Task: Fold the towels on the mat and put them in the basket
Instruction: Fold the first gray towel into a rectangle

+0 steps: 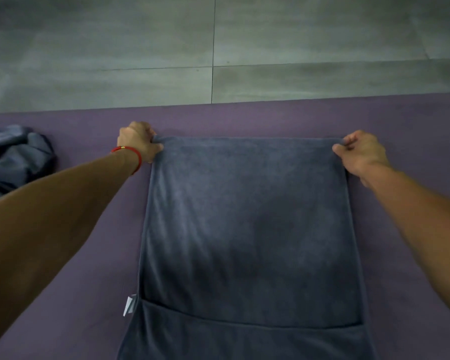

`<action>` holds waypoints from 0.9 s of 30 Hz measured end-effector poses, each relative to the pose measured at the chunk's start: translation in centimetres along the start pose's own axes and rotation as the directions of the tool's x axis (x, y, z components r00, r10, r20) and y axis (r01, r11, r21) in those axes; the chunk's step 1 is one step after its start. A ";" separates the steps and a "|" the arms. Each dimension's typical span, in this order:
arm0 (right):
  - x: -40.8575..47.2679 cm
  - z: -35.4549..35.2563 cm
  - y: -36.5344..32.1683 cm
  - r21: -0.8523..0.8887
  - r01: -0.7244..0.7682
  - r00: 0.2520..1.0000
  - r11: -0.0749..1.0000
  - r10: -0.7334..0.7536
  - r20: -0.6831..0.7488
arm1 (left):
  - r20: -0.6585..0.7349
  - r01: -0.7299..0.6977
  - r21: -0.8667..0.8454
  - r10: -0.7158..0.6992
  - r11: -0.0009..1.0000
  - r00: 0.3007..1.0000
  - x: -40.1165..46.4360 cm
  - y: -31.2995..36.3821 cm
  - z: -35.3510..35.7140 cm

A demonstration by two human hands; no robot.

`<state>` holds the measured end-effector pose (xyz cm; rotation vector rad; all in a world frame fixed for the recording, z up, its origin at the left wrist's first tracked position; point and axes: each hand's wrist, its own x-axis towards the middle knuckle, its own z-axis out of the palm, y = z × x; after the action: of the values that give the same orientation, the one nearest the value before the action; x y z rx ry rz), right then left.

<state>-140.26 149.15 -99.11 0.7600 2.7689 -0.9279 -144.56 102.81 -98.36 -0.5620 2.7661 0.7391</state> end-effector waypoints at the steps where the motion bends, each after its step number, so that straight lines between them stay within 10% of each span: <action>1: -0.3 0.0 -0.6 -0.058 0.016 0.999 0.998 -0.014 0.036 | -0.057 -0.062 0.096 0.068 0.993 0.996 -1.0 0.4 0.4; 6: -6.5 2.5 -1.6 -0.524 0.455 0.844 0.720 -0.536 -0.005 | -0.165 -0.393 0.427 0.497 0.814 0.852 -7.9 0.7 4.9; 13: -6.9 4.7 0.9 -0.542 0.442 0.887 0.715 -0.257 0.384 | 0.170 -0.394 0.514 0.360 0.762 0.917 -7.0 -1.5 6.9; 20: -20.9 3.8 3.3 -0.536 0.676 0.726 0.506 -0.582 0.366 | 0.122 -0.591 0.557 0.647 0.583 0.753 -23.2 -4.4 6.1; 27: -27.9 4.2 10.2 -0.549 0.671 0.738 0.498 -0.523 0.428 | 0.265 -0.637 0.524 0.603 0.565 0.752 -33.2 -12.6 8.0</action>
<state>-111.14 141.89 -100.39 -0.4529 2.8411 0.0559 -108.49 107.02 -100.42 0.6004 2.8874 -0.0664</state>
